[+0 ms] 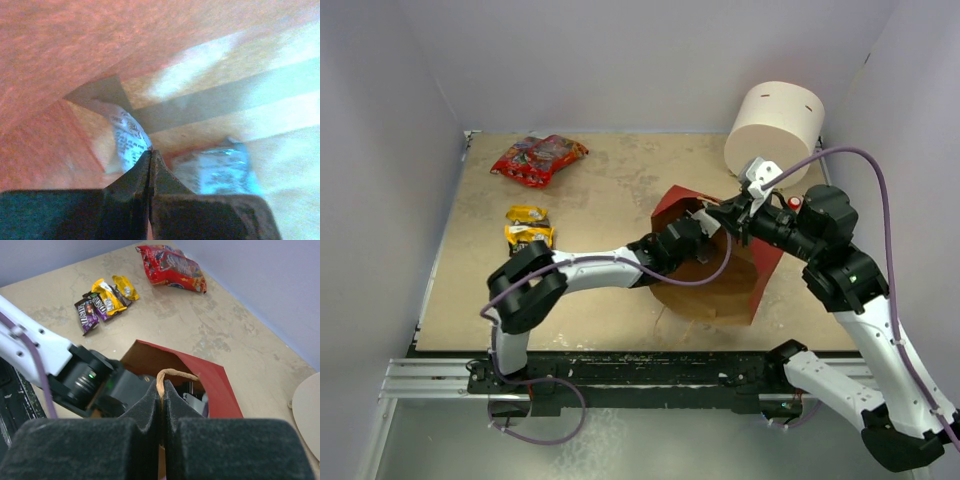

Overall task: Take the snacks out of the paper bag
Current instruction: Take out the snack from the paper bag.

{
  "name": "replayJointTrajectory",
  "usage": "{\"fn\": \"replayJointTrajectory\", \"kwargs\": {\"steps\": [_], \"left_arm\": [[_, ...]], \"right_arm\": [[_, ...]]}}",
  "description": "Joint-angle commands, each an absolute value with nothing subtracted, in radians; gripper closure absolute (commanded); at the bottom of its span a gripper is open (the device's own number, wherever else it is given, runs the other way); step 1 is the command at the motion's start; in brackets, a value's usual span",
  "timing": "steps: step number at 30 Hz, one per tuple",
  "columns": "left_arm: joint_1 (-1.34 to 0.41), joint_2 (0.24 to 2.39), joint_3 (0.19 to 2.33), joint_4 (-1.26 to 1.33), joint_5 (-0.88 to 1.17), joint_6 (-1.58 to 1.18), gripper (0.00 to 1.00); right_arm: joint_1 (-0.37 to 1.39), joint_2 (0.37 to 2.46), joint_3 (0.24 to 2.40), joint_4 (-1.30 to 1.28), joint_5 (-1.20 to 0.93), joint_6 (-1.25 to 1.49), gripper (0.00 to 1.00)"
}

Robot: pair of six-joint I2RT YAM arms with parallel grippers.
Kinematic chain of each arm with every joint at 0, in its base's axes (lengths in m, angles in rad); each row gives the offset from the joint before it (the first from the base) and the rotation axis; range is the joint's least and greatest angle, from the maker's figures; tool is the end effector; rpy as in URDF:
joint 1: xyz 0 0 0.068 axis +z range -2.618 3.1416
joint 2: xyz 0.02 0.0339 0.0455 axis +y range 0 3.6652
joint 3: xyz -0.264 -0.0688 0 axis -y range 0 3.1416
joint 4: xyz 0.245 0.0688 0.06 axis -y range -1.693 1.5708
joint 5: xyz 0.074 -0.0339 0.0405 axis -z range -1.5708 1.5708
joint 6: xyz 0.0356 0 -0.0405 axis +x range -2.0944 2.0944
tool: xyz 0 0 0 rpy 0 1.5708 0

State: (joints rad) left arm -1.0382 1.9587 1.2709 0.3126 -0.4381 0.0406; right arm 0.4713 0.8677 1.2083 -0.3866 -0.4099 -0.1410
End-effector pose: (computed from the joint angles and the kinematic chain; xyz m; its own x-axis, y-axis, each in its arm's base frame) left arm 0.2395 -0.3766 0.2098 -0.1624 0.3479 -0.9234 0.5868 0.7864 0.1931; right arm 0.1421 0.0883 0.4484 0.0678 -0.1101 -0.9916 -0.7692 0.6272 -0.1222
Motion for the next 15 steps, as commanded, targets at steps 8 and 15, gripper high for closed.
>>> {"fn": "replayJointTrajectory", "kwargs": {"steps": [8, 15], "left_arm": [[-1.049, 1.634, 1.116, 0.192, -0.001, -0.159, 1.00], [-1.054, 1.477, 1.042, 0.180, 0.214, -0.242, 1.00]], "right_arm": [[0.472, 0.827, 1.146, -0.265, -0.369, -0.145, 1.00], [0.472, 0.821, 1.122, -0.256, -0.316, -0.149, 1.00]]}}
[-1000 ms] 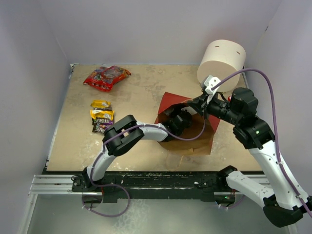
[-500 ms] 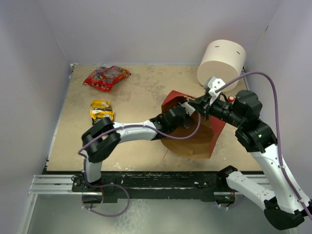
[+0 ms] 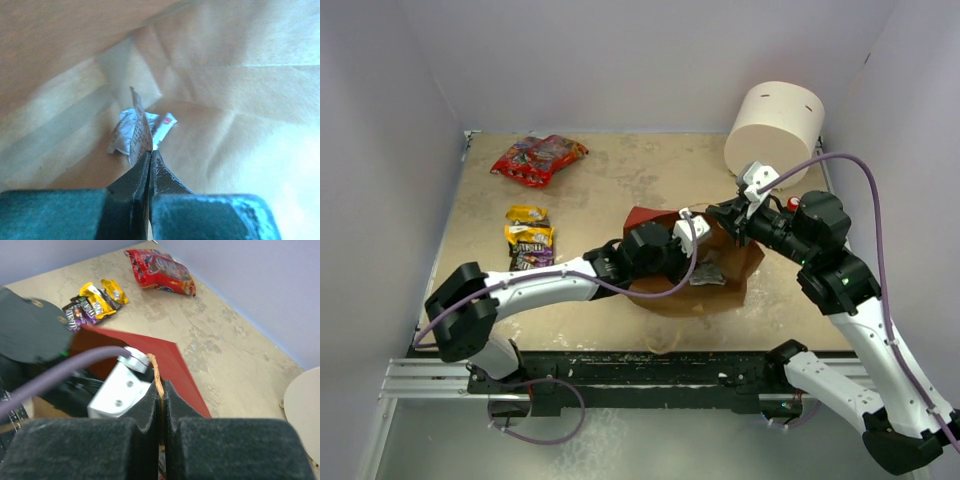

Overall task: Take the snacks out of the paper bag
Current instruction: Take out the snack from the paper bag, then place the snack at the center of the board.

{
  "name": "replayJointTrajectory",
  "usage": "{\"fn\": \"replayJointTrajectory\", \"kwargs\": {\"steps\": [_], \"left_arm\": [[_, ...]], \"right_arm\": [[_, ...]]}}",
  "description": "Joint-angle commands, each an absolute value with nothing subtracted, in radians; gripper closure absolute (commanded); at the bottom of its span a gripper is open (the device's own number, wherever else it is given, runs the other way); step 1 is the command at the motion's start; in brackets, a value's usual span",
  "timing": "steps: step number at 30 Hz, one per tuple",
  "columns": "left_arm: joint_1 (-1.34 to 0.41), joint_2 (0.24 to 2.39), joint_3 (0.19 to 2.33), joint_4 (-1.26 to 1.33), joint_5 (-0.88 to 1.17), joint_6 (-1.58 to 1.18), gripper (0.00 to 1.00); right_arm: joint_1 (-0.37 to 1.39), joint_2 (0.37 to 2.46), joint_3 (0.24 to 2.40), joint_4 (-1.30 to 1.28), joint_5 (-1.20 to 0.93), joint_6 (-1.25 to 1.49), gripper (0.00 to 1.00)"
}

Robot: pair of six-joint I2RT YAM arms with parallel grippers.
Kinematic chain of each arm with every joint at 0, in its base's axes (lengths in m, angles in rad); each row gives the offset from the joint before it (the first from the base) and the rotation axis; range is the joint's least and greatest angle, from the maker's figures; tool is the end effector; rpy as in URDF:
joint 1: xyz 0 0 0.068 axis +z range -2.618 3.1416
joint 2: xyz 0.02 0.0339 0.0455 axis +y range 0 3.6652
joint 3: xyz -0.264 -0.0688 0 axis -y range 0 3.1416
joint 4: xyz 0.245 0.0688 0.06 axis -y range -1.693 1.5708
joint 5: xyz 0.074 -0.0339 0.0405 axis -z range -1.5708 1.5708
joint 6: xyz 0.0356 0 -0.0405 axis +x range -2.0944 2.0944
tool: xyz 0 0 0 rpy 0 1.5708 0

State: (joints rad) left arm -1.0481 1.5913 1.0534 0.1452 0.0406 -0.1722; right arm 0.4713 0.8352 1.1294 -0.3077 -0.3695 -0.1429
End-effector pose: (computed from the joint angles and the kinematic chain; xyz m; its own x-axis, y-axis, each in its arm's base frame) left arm 0.1824 -0.3194 0.2615 -0.3398 0.2468 -0.9076 0.8387 0.5162 -0.1736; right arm 0.1431 0.0873 0.4363 0.0942 -0.1010 -0.9904 -0.7393 0.6592 -0.1376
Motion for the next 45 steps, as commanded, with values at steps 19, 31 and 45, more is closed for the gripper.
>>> {"fn": "replayJointTrajectory", "kwargs": {"steps": [19, 31, 45], "left_arm": [[-1.068, 1.290, 1.236, 0.050, 0.261, -0.187, 1.00], [-1.061, 1.238, 1.322, 0.014, 0.011, -0.126, 1.00], [-0.999, 1.318, 1.474, -0.301, -0.579, -0.139, 1.00]], "right_arm": [[0.473, 0.776, 1.193, -0.383, -0.031, -0.239, 1.00], [0.472, 0.719, 1.255, -0.504, 0.178, -0.340, 1.00], [0.473, 0.653, 1.078, -0.491, -0.279, -0.165, 1.00]]}}
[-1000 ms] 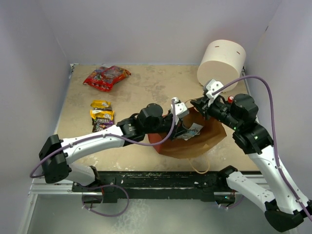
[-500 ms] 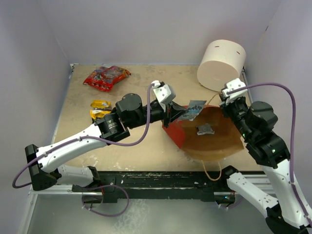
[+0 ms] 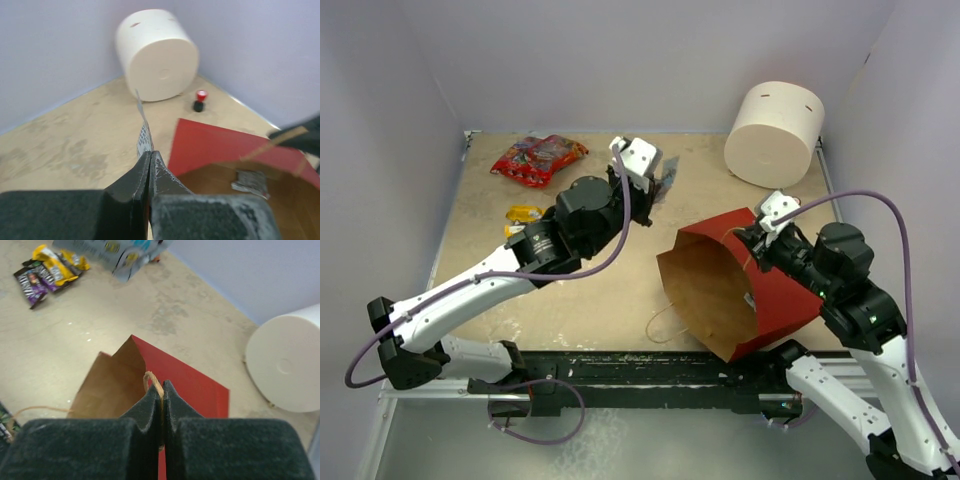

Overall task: Take the snacks out of the paper bag
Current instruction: Place the snack at the center of the board.

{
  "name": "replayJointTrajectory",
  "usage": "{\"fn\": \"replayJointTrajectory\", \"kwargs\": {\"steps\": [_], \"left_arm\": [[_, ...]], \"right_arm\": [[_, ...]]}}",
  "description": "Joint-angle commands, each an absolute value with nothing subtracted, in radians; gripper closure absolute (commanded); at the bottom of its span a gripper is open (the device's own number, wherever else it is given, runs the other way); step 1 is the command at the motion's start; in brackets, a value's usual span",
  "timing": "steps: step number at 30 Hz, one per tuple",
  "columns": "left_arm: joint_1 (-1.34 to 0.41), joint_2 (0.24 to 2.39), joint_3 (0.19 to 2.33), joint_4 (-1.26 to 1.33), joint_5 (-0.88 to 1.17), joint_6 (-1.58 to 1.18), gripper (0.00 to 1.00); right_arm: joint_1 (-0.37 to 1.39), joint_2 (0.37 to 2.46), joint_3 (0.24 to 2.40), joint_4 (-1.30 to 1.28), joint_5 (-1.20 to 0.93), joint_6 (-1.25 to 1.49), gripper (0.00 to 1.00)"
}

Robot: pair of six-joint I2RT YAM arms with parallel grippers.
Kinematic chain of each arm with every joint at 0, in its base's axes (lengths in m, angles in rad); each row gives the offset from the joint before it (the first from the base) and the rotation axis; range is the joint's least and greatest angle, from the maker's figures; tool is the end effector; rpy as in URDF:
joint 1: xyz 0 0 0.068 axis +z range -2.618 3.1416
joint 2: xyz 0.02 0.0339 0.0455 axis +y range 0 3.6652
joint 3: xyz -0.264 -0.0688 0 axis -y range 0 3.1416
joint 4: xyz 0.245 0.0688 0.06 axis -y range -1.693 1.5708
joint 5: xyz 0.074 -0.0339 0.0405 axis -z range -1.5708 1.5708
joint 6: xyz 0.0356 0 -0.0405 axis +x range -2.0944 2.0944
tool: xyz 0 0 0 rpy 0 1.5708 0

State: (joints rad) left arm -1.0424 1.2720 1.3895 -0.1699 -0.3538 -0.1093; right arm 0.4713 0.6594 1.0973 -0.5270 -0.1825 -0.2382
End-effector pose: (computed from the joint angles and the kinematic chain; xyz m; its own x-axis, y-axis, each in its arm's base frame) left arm 0.1547 -0.2406 0.4485 -0.0956 -0.0392 -0.9946 0.6290 0.7721 -0.0909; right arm 0.1007 0.0586 0.4238 0.0663 -0.2266 -0.9717 -0.6091 0.7622 -0.2193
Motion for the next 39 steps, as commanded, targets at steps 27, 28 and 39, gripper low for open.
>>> {"fn": "replayJointTrajectory", "kwargs": {"steps": [27, 28, 39], "left_arm": [[-0.676, 1.863, 1.233, 0.207, -0.660, 0.759, 1.00], [-0.667, 1.891, 1.237, 0.208, -0.658, 0.778, 1.00], [-0.652, 1.873, 1.262, -0.138, -0.478, 0.426, 0.56]], "right_arm": [[0.472, 0.662, 1.135, -0.452, -0.128, -0.182, 1.00], [0.472, 0.659, 1.135, -0.452, -0.125, -0.181, 1.00], [0.472, 0.648, 1.111, -0.430, -0.123, -0.181, 1.00]]}}
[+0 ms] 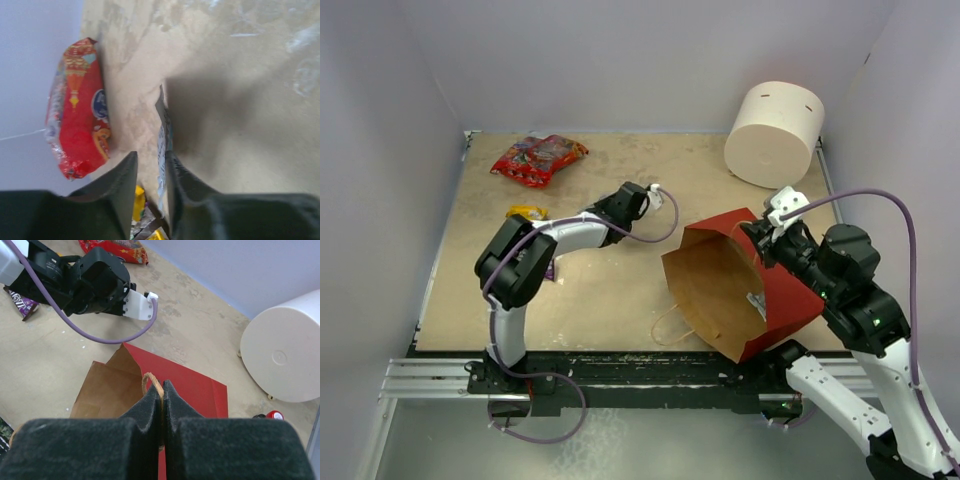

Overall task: Take the snacks out of the paper bag
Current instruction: Place the snack at the center of the board.

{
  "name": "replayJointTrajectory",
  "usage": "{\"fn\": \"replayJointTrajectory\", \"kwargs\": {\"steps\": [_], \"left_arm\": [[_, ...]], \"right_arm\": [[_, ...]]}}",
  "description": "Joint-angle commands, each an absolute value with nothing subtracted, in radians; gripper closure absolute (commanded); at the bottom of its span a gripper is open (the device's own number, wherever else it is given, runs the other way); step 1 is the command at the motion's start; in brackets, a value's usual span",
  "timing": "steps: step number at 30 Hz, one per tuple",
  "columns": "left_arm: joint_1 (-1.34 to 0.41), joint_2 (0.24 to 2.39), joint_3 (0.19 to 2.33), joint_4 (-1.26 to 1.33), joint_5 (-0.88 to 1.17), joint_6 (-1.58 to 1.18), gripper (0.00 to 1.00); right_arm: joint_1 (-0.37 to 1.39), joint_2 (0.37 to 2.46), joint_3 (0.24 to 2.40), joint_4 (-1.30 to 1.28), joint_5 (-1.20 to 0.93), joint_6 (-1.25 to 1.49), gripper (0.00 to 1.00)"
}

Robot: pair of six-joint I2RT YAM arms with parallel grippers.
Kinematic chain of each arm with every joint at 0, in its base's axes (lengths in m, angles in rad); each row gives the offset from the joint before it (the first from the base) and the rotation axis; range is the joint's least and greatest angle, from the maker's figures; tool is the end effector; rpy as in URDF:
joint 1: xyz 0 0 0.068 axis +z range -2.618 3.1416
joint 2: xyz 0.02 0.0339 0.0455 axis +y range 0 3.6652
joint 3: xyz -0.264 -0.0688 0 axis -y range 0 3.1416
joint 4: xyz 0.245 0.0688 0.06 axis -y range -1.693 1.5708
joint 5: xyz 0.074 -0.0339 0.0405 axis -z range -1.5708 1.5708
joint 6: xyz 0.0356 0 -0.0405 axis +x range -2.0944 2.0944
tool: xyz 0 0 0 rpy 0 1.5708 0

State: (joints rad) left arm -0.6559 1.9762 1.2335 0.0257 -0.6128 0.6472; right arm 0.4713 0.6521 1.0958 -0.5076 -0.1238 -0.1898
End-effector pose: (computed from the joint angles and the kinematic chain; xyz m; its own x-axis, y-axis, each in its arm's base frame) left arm 0.3476 -0.2417 0.1668 -0.3218 0.8700 -0.3735 0.4379 0.4865 0.7560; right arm 0.1003 0.0560 0.4261 0.0498 -0.1847 -0.9815 -0.5610 0.8079 -0.1805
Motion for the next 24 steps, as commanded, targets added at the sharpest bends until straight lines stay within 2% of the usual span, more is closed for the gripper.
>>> {"fn": "replayJointTrajectory", "kwargs": {"steps": [1, 7, 9, 16, 20, 24], "left_arm": [[-0.651, 1.841, 1.253, -0.171, -0.443, 0.372, 0.52], [-0.652, 1.552, 1.181, -0.283, -0.246, 0.087, 0.30], [-0.652, 1.446, 1.146, -0.293, -0.209, 0.011, 0.26], [-0.652, 1.162, 1.024, -0.316, -0.101, -0.152, 0.24], [-0.651, 1.077, 0.991, -0.321, -0.055, -0.201, 0.23], [-0.652, 1.033, 0.973, -0.318, -0.043, -0.235, 0.22]], "right_arm": [[0.472, 0.651, 1.109, -0.424, -0.124, -0.185, 1.00], [0.472, 0.695, 1.131, -0.414, -0.138, -0.316, 1.00], [0.472, 0.716, 1.140, -0.414, -0.131, -0.361, 1.00], [0.471, 0.785, 1.142, -0.361, -0.118, -0.510, 1.00], [0.469, 0.846, 1.176, -0.377, -0.137, -0.598, 1.00], [0.475, 0.869, 1.195, -0.365, -0.247, -0.610, 1.00]]}}
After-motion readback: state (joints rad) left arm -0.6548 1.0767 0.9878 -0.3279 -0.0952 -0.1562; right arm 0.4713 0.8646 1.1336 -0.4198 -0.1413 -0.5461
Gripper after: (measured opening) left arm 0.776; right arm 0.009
